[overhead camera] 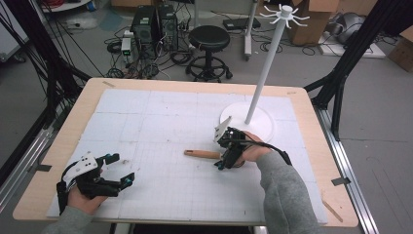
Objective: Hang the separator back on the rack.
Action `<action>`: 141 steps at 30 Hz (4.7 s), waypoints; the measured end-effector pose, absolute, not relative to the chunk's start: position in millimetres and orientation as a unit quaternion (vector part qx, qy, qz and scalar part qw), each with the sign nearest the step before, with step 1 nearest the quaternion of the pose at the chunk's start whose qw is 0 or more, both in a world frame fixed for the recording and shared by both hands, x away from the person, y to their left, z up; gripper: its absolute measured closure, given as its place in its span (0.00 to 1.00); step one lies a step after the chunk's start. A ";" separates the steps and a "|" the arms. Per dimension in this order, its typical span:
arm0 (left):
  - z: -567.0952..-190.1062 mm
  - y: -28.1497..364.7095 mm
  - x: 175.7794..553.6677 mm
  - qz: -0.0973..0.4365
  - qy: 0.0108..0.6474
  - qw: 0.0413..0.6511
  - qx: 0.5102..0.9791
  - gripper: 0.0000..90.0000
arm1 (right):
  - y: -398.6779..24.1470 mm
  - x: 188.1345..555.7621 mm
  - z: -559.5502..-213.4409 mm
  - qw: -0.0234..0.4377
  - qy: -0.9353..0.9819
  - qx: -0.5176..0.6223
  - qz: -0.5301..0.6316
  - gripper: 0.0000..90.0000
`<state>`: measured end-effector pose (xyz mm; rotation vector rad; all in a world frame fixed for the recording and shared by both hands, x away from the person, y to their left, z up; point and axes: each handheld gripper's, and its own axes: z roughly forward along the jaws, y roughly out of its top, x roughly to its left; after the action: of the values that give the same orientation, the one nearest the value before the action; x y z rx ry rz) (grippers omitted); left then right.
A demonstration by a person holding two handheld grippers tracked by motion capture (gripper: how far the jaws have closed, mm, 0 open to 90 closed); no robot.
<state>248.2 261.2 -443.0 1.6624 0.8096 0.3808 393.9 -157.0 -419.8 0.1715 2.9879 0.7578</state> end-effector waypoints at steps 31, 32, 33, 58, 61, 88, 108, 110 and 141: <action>-443.1 261.3 247.9 0.161 0.346 0.586 0.715 0.02 | -162.2 391.7 -417.8 0.014 0.975 0.050 0.215 0.62; -443.2 261.2 248.0 0.161 0.347 0.586 0.715 0.02 | -162.3 391.4 -417.7 0.014 0.975 0.050 0.214 0.62; -443.2 261.1 248.0 0.160 0.347 0.586 0.714 0.02 | -162.5 391.7 -417.1 0.015 0.976 0.049 0.212 0.62; -443.4 261.4 248.0 0.158 0.346 0.586 0.715 0.02 | -162.7 389.6 -416.5 0.016 0.976 0.055 0.208 0.76; -443.2 261.0 247.7 0.158 0.346 0.586 0.715 0.02 | -161.7 390.1 -416.5 0.019 0.977 0.053 0.207 0.76; -444.5 261.1 249.0 0.156 0.349 0.584 0.716 0.02 | -174.6 380.4 -402.8 0.032 0.968 0.069 0.237 0.78; -444.1 259.6 251.1 0.156 0.347 0.586 0.716 0.02 | -220.5 365.1 -383.5 0.064 0.928 0.113 0.348 0.78; -443.6 258.2 251.4 0.157 0.346 0.587 0.715 0.02 | -225.9 363.7 -382.5 0.069 0.922 0.120 0.361 0.78; -444.0 255.9 254.3 0.157 0.344 0.586 0.717 0.02 | -285.5 346.3 -360.5 0.125 0.848 0.204 0.473 0.77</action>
<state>254.3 255.9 -444.0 1.6724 0.8020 0.3656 346.3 -285.5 -360.5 0.5946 2.4699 1.3784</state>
